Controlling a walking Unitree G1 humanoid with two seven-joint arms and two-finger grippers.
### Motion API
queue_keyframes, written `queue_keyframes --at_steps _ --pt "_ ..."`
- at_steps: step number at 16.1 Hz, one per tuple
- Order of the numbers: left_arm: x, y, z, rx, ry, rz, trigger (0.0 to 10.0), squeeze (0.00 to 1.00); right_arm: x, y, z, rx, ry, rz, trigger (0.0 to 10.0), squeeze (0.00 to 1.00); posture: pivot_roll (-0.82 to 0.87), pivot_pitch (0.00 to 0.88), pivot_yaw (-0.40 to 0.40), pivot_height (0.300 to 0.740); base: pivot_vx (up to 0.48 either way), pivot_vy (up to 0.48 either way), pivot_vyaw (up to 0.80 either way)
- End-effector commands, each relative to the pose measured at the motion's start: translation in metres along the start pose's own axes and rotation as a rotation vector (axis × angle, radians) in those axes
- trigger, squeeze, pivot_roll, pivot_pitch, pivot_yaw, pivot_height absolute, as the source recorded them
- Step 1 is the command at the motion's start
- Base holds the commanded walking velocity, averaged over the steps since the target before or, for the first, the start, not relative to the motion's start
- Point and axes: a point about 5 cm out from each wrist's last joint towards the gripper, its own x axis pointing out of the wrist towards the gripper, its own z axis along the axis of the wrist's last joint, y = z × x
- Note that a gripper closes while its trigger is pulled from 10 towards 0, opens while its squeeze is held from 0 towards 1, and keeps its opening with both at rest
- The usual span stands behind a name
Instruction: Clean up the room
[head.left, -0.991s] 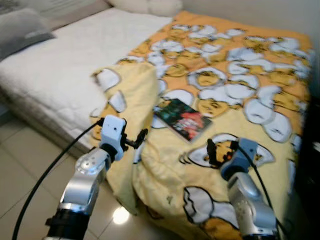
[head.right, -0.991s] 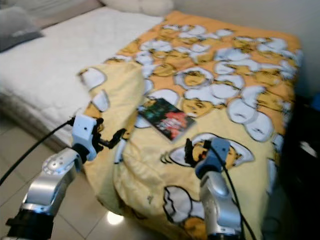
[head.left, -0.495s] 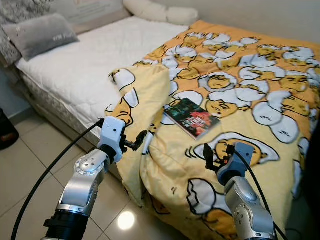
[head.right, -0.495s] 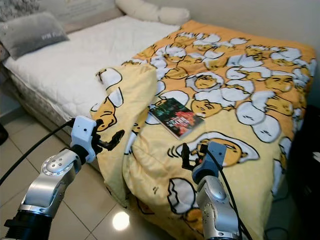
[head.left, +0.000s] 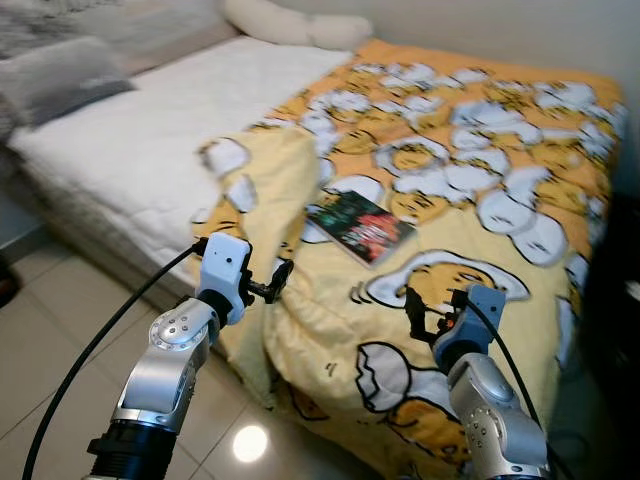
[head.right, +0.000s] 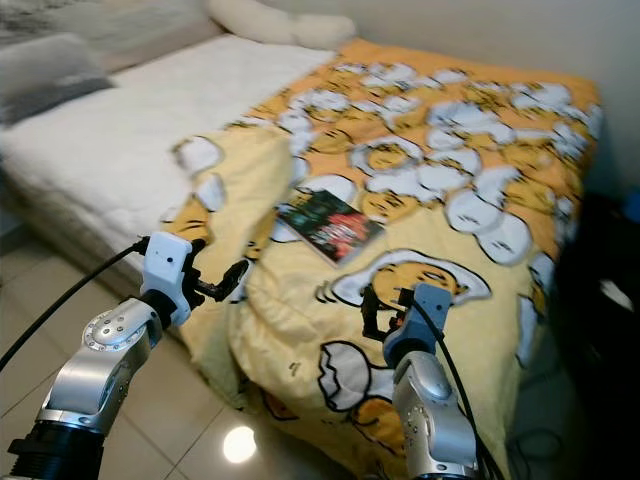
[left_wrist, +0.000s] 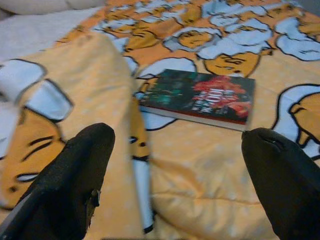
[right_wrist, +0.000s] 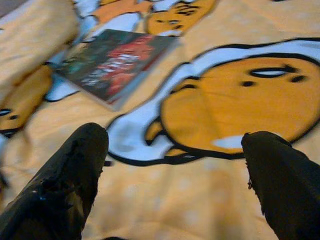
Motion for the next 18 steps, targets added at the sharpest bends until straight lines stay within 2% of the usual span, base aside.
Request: queue_keyframes --at_steps 1,8,15,18 --pt "-0.0005 0.0036 0.0007 -0.004 0.007 0.01 10.0 0.27 0.0008 0.002 0.0017 0.002 0.002 0.007 10.0 0.0 -0.06 0.0 0.069 0.74 0.0 0.379 -0.54" --pt "0.001 0.0048 0.0008 -0.004 0.012 0.015 10.0 0.27 0.0019 0.0025 0.0015 0.001 0.006 0.006 10.0 0.0 -0.05 0.0 0.068 0.74 0.0 0.367 -0.47" --pt "0.0026 0.0058 0.0022 0.025 0.005 0.029 10.0 0.27 0.0034 0.0019 0.0022 -0.009 0.002 0.003 10.0 0.0 -0.06 0.0 0.071 0.74 0.0 0.0 0.0" --pt "0.0036 0.0063 0.0026 0.028 0.005 0.036 10.0 0.27 0.0038 0.0015 0.0029 -0.013 0.0 0.003 10.0 0.0 -0.05 0.0 0.069 0.74 0.0 -0.427 0.0"
